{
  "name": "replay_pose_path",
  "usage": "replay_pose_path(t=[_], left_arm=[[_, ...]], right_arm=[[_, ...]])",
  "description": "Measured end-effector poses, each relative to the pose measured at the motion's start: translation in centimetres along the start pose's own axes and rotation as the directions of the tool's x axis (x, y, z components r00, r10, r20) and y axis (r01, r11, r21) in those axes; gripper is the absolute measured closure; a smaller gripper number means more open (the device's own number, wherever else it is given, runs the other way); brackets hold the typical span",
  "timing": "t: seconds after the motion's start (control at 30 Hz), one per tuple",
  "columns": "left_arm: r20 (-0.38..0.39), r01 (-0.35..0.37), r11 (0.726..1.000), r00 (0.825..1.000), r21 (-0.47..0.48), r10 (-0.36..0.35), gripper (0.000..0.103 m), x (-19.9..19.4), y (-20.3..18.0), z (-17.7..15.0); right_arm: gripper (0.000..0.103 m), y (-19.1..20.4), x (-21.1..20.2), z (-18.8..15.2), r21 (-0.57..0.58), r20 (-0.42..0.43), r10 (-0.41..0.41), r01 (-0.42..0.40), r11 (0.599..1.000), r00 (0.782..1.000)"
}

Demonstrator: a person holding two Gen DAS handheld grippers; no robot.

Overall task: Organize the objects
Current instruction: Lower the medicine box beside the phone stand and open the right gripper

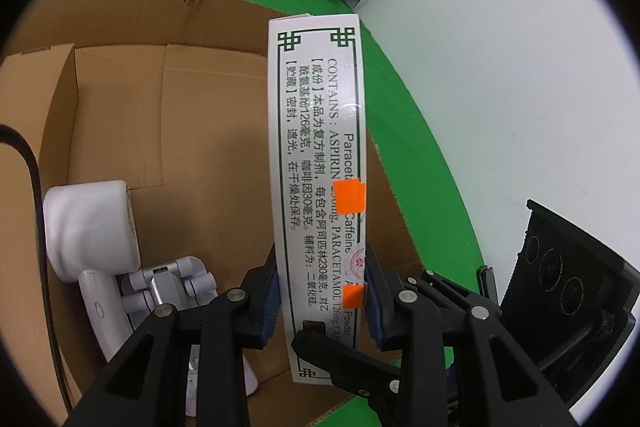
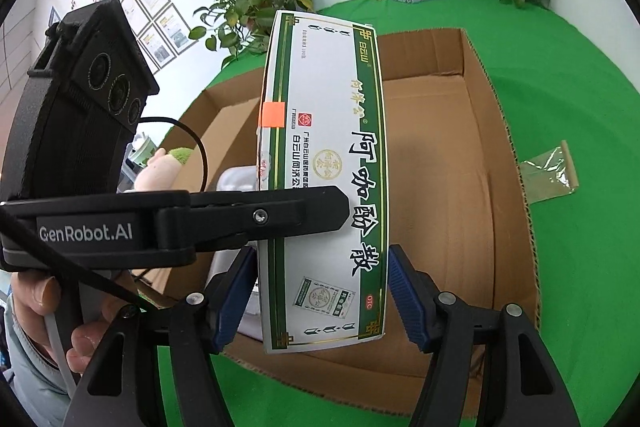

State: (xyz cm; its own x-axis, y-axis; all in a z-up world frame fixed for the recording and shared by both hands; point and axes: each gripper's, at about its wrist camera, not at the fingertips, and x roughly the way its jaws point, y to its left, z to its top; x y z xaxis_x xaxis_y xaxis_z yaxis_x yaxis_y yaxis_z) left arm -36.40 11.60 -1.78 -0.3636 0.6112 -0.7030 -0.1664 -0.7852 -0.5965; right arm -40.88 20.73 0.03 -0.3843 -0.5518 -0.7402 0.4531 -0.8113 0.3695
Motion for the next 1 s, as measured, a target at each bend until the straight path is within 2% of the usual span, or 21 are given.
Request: replay_pose_path(t=[0.1,0.2,0.27,0.3,0.37,0.47,0.6,0.7,0.8,0.9,1.0], left_arm=[[-0.038,0.006,0.999,0.999,-0.040,-0.008,0.066,1.3,1.3,-0.1],[-0.056,-0.050,0.997,0.997,-0.059,0.047,0.058,2.1,2.0,-0.5],[-0.081,-0.111,0.990,0.991,-0.084,0.105,0.054,2.4,2.7,-0.7],[-0.087,-0.102,0.990,0.992,-0.098,0.093,0.054,2.3,2.9,-0.7],[-0.083,-0.131,0.987,0.989,-0.097,0.123,0.053,1.5,2.7,-0.8],[-0.040,-0.187,0.980,0.982,-0.072,0.184,0.053,-0.5,2.3,-1.2],[0.028,-0.180,0.982,0.983,-0.059,0.182,0.053,-3.6,1.8,-2.0],[0.089,-0.232,0.973,0.969,-0.010,0.232,0.053,-6.1,2.3,-3.0],[0.146,-0.283,0.959,0.950,0.018,0.277,0.053,-7.8,1.8,-4.0],[0.197,-0.321,0.947,0.930,0.018,0.311,0.053,-10.6,2.3,-5.7],[0.219,-0.338,0.941,0.918,-0.002,0.330,0.053,-11.5,3.4,-4.7]], right_arm=[[0.042,-0.8,1.6,0.0,0.013,-0.030,-0.015,0.015,1.000,0.999],[0.042,-1.3,3.2,-0.3,0.019,-0.071,-0.042,0.044,0.999,0.997],[0.043,-1.0,3.7,-0.8,0.018,-0.090,-0.056,0.058,0.998,0.994],[0.043,-0.9,4.0,-0.9,0.017,-0.108,-0.075,0.077,0.997,0.991],[0.043,-1.0,4.2,-1.1,0.021,-0.117,-0.099,0.102,0.995,0.988],[0.043,-1.0,4.2,-1.0,0.024,-0.122,-0.137,0.141,0.990,0.983],[0.043,-0.1,3.9,-1.5,0.002,-0.125,-0.195,0.197,0.980,0.973],[0.042,-0.1,4.8,-1.6,-0.020,-0.141,-0.248,0.248,0.969,0.958],[0.035,-0.5,6.2,-2.2,-0.018,-0.191,-0.283,0.285,0.958,0.940],[0.031,-0.4,6.0,-2.2,-0.025,-0.155,-0.272,0.271,0.962,0.950],[0.031,-0.4,5.2,-2.1,0.011,-0.128,-0.238,0.241,0.970,0.963]])
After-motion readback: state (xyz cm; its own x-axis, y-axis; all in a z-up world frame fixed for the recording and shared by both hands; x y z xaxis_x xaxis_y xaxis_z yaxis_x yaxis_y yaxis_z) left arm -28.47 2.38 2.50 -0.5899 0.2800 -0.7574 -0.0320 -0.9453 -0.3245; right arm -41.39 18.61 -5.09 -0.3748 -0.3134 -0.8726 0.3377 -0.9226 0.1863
